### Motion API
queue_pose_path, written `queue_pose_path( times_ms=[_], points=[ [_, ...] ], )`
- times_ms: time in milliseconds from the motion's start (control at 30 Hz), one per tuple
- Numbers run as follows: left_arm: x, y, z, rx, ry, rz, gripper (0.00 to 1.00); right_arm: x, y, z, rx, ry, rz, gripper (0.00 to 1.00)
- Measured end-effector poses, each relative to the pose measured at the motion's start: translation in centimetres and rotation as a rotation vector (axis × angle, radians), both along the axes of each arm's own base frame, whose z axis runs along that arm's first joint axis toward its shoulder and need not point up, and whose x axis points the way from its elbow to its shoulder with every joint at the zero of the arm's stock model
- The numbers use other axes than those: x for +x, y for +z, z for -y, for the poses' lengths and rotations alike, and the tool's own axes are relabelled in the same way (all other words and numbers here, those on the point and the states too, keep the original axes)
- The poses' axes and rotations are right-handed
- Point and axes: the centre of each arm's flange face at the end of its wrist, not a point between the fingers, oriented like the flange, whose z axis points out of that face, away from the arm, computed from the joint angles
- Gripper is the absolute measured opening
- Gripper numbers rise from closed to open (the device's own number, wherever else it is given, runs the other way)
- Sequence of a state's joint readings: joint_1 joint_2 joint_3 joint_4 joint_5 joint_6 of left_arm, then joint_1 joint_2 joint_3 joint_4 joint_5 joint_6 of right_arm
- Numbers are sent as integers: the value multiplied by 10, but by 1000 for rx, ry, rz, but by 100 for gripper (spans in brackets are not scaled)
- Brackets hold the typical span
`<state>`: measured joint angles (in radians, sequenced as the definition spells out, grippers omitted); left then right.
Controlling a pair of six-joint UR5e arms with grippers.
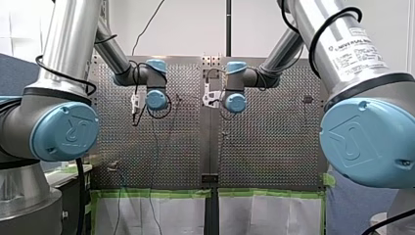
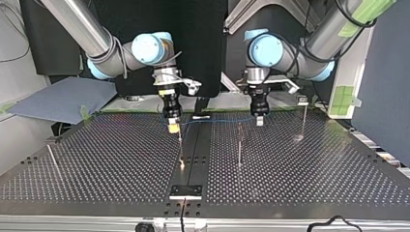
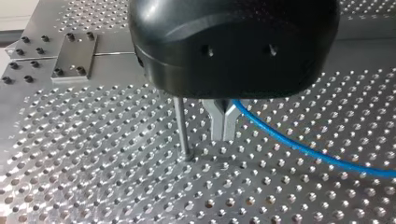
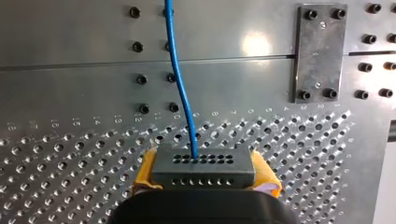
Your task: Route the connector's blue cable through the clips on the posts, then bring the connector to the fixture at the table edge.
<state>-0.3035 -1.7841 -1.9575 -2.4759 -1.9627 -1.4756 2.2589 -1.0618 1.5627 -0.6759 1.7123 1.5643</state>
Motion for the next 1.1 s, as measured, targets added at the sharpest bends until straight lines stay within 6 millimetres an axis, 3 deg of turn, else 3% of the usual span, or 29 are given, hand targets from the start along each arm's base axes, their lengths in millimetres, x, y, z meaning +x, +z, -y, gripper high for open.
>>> queue_pose_path(
  times_ms=[300, 1100],
  points=[
    [15, 13, -6, -4, 5, 17, 0, 4, -3, 6, 2, -1, 5, 0],
    [25, 10, -8, 10, -23, 8, 0, -6, -10, 25, 9, -20, 12, 0]
  ],
)
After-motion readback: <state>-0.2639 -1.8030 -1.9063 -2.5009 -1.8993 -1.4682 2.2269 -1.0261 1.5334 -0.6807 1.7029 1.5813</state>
